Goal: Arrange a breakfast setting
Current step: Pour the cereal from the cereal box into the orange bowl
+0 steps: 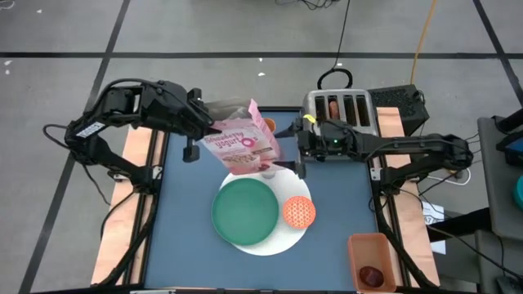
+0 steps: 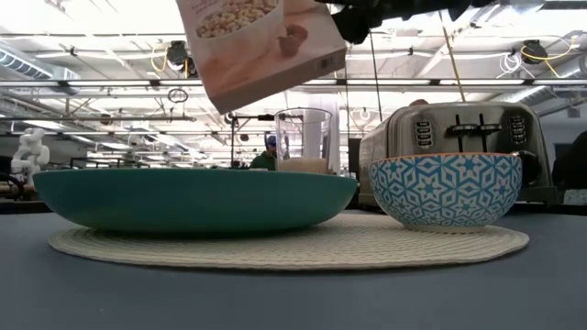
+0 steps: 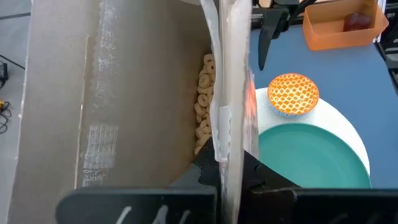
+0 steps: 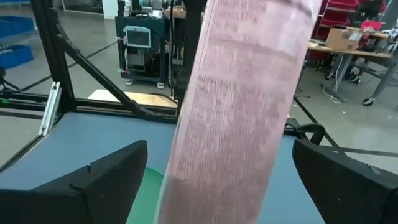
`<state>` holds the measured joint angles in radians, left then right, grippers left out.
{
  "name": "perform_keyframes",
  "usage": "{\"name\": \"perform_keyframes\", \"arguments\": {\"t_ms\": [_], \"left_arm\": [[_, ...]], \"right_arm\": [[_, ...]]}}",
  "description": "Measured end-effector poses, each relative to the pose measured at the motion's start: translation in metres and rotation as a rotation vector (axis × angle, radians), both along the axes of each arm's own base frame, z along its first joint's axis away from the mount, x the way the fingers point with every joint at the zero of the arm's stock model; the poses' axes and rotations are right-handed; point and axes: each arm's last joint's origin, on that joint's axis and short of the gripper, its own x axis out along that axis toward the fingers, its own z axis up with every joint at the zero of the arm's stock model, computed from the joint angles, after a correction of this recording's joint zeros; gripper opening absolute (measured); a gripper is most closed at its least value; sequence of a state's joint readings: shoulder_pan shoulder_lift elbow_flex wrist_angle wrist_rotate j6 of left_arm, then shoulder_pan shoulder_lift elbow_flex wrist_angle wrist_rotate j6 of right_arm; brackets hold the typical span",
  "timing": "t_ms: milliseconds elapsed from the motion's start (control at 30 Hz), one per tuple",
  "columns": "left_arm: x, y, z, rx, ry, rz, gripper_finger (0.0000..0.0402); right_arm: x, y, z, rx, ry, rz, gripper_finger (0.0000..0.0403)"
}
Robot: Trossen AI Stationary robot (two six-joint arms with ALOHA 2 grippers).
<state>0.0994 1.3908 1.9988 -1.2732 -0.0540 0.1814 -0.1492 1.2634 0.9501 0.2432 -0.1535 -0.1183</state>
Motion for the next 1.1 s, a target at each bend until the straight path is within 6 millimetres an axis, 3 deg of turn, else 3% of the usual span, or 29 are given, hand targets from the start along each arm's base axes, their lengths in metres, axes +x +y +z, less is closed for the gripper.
{"name": "perform_keyframes", "arguments": {"t_ms": [200, 367, 700, 1100], "left_arm": [[0.004, 0.0, 0.002, 0.012, -0.033, -0.007, 0.0003], [0.004, 0.0, 0.004, 0.02, -0.053, -0.011, 0.0003], [0.004, 0.0, 0.004, 0.016, -0.047, -0.009, 0.0003], [0.004, 0.0, 0.004, 0.004, -0.05, 0.0, 0.0003]], "right_arm": [[0.009, -0.004, -0.009, -0.016, 0.015, -0.005, 0.0396], [0.016, -0.001, -0.018, -0.161, 0.039, 0.038, 0.0396], [0.022, 0.0, -0.027, -0.16, 0.069, 0.049, 0.0396], [0.022, 0.0, -0.026, 0.059, 0.06, 0.004, 0.0396]]}}
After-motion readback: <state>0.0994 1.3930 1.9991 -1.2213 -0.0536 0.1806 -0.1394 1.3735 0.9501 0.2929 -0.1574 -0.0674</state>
